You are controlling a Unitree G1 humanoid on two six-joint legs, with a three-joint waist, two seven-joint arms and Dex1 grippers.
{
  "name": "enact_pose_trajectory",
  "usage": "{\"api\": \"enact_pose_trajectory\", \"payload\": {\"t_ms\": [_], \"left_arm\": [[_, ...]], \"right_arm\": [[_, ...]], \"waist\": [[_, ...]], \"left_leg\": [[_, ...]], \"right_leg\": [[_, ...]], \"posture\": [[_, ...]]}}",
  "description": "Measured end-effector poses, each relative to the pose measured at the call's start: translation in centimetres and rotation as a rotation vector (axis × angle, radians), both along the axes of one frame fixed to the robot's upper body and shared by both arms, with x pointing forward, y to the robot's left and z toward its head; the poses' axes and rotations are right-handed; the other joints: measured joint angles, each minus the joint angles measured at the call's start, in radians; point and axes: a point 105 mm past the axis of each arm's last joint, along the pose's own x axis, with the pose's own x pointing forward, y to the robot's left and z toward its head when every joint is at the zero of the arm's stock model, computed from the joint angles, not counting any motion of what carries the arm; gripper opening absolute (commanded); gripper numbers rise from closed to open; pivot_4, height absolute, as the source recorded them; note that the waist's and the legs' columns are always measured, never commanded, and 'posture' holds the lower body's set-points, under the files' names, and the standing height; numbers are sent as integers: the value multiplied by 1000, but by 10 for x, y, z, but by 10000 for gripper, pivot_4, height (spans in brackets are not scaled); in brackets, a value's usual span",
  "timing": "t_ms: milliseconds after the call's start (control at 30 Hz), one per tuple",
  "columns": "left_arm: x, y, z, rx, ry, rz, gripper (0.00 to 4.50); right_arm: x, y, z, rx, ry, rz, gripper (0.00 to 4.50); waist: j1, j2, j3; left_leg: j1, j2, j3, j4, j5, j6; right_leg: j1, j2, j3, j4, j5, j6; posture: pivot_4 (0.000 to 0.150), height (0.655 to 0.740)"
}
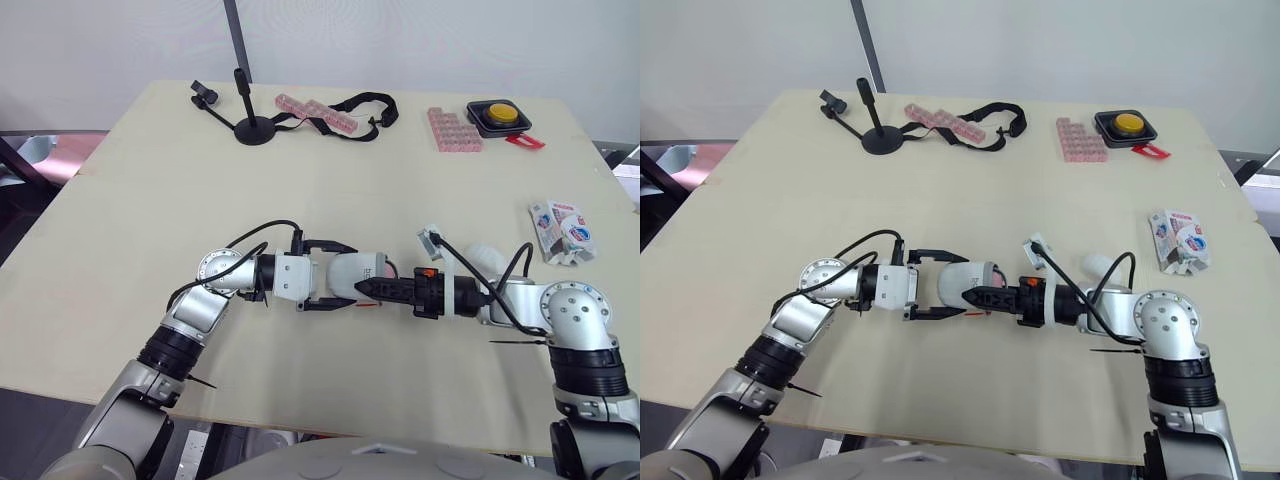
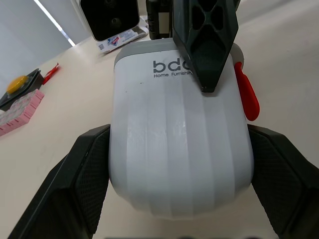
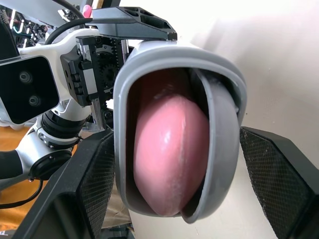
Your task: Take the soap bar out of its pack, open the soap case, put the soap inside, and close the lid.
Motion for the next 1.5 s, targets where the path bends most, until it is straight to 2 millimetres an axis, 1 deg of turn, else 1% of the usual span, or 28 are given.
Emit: {"api": "enact_pose_trajectory", "payload": {"t_ms": [400, 500, 600, 633, 967, 1033, 1133, 1300, 1400, 1500], "left_arm": [[-2, -5, -1, -6, 5, -13, 34753], [-3, -5, -1, -5, 7, -16, 34753], [-3, -5, -1, -5, 2, -14, 34753], [-2, -5, -1, -7, -2, -12, 34753], [-2, -6, -1, -3, 11, -4, 34753], [-1, -6, -1, 5, 40, 3, 44933], [2, -4, -4, 3, 142, 24, 44933], [1, -3, -4, 3, 204, 21, 44933], [4, 0, 2, -3, 239, 11, 44933], [7, 6, 6, 2, 276, 8, 44933]], "right_arm": [[-3, -1, -1, 16, 12, 0, 39437], [-3, -2, -1, 13, 11, -1, 31677], [-4, -1, 3, 42, 9, 7, 21474], [-3, -1, 3, 47, 8, 5, 20718], [-4, -2, 3, 53, 12, -1, 20718], [-4, -2, 3, 54, 11, -2, 20718], [-5, -1, 2, 45, 11, 8, 20718], [-5, 1, 6, 14, -24, 31, 20718], [-4, 0, 15, -24, -83, 60, 20718], [-2, 0, 20, -55, -122, 85, 20718]], "waist": [[0, 0, 0], [0, 0, 0], [0, 0, 0], [0, 0, 0], [0, 0, 0], [0, 0, 0], [0, 0, 0], [0, 0, 0], [1, 0, 0], [1, 0, 0]], "left_leg": [[0, 0, 0, 0, 0, 0], [0, 0, 0, 0, 0, 0], [0, 0, 0, 0, 0, 0], [0, 0, 0, 0, 0, 0], [0, 0, 0, 0, 0, 0], [0, 0, 0, 0, 0, 0], [0, 0, 0, 0, 0, 0], [-1, 0, 0, 0, 0, 0], [0, 0, 0, 0, 0, 0], [0, 0, 0, 0, 0, 0]], "right_leg": [[0, 0, -1, 0, 0, 0], [0, 0, 0, 0, 0, 0], [0, 0, -1, 0, 0, 0], [0, 0, -1, 0, 0, 0], [0, 0, -1, 0, 0, 0], [0, 0, -1, 0, 0, 0], [-1, 0, 0, 0, 0, 0], [-1, 0, 0, 0, 0, 0], [-1, 0, 0, 0, 0, 0], [-1, 0, 0, 0, 0, 0]], "posture": [[1500, 7395], [1500, 7395], [1500, 7395], [1500, 7395], [1500, 7395], [1500, 7395], [1500, 7395], [1500, 7395], [1500, 7395], [1500, 7395]]}}
